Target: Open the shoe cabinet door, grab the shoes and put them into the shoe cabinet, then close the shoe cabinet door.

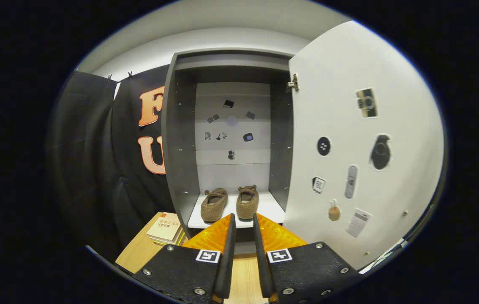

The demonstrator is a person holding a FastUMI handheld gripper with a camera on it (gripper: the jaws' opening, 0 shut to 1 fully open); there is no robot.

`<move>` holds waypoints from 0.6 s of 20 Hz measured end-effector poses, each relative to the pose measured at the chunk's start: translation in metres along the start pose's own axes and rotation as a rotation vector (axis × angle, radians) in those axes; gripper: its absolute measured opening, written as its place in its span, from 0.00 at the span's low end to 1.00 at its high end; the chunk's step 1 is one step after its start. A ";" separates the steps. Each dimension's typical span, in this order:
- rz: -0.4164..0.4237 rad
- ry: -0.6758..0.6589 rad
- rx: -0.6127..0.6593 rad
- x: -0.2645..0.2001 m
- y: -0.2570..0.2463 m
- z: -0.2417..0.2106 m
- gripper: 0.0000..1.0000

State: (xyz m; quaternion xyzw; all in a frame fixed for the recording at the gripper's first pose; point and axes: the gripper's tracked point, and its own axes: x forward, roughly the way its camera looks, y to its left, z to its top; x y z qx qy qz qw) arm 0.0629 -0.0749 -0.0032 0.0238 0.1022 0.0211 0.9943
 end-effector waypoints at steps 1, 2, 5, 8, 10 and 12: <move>-0.025 -0.005 0.000 -0.016 -0.011 -0.002 0.28; -0.052 -0.006 0.001 -0.029 -0.022 -0.005 0.30; -0.132 0.002 0.009 -0.069 -0.058 -0.014 0.35; -0.232 0.006 0.011 -0.099 -0.093 -0.019 0.38; -0.284 0.012 0.023 -0.122 -0.112 -0.013 0.38; -0.328 0.019 0.039 -0.137 -0.135 -0.017 0.38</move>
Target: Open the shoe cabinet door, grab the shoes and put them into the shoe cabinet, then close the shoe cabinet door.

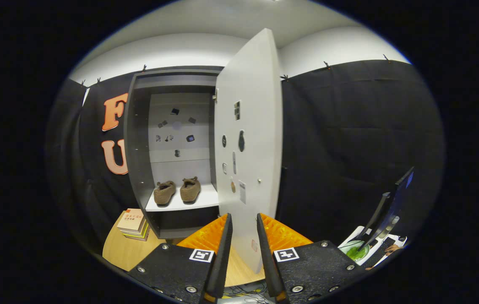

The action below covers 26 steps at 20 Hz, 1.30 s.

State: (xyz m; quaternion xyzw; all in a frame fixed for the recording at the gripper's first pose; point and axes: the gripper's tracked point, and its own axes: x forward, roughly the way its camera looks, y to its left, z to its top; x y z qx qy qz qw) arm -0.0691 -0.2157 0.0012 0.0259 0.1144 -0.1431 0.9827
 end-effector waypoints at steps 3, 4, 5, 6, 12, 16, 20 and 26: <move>-0.031 -0.002 0.025 0.004 -0.030 -0.003 0.38; -0.033 -0.005 0.031 0.009 -0.040 -0.004 0.38; -0.033 -0.001 0.035 0.016 -0.047 -0.008 0.40; -0.033 0.005 0.040 0.024 -0.054 -0.011 0.42; 0.047 0.011 0.105 0.077 -0.063 -0.014 0.48; 0.099 0.003 0.105 0.095 -0.056 -0.011 0.49; 0.097 -0.020 0.058 0.101 -0.052 -0.010 0.48; 0.150 -0.050 0.073 0.096 -0.040 -0.010 0.47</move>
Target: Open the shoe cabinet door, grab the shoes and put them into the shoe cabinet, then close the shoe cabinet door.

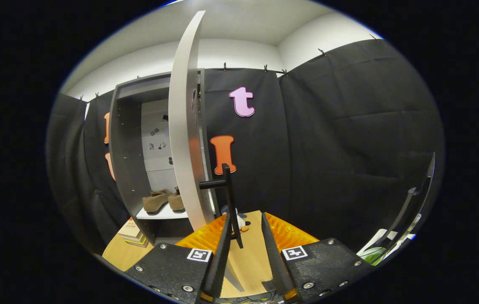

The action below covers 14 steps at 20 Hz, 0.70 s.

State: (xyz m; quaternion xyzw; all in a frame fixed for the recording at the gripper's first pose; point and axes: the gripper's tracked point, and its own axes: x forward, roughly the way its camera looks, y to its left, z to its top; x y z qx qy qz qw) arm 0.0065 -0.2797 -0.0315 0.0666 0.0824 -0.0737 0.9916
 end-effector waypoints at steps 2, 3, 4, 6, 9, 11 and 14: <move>0.023 -0.005 -0.019 -0.001 0.006 -0.001 0.46; 0.042 -0.008 -0.022 -0.003 0.011 0.000 0.46; 0.067 -0.007 -0.017 -0.005 0.019 0.000 0.44; 0.115 -0.006 -0.017 -0.009 0.027 0.000 0.44; 0.181 -0.008 -0.047 -0.010 0.051 -0.003 0.44; 0.239 -0.005 -0.042 -0.010 0.072 -0.005 0.44; 0.311 -0.009 -0.039 -0.010 0.088 -0.006 0.44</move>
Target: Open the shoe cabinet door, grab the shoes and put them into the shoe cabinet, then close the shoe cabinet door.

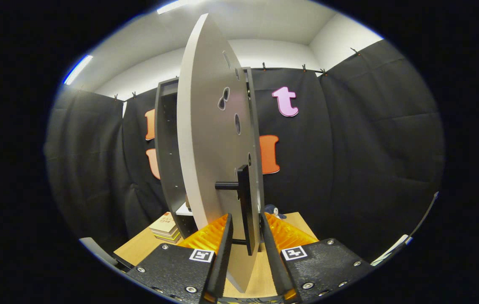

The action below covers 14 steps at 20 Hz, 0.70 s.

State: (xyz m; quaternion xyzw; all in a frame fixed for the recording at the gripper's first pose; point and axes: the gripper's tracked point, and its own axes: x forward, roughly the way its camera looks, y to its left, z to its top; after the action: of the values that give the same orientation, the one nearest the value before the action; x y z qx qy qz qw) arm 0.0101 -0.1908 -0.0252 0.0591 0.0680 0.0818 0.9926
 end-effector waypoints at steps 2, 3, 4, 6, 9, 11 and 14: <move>0.047 0.002 -0.008 0.004 0.013 -0.001 0.44; 0.073 0.005 -0.007 0.003 0.014 -0.001 0.44; 0.097 0.006 -0.007 0.003 0.014 -0.002 0.44; 0.131 0.006 -0.008 0.003 0.018 -0.001 0.44; 0.190 -0.002 0.003 0.001 0.023 0.000 0.44; 0.229 0.002 0.022 -0.002 0.027 -0.002 0.44; 0.291 0.005 0.044 -0.003 0.032 -0.001 0.44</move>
State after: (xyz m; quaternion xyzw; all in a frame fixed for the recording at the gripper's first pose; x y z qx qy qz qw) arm 0.0023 -0.1596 -0.0214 0.0898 0.0632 0.2235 0.9685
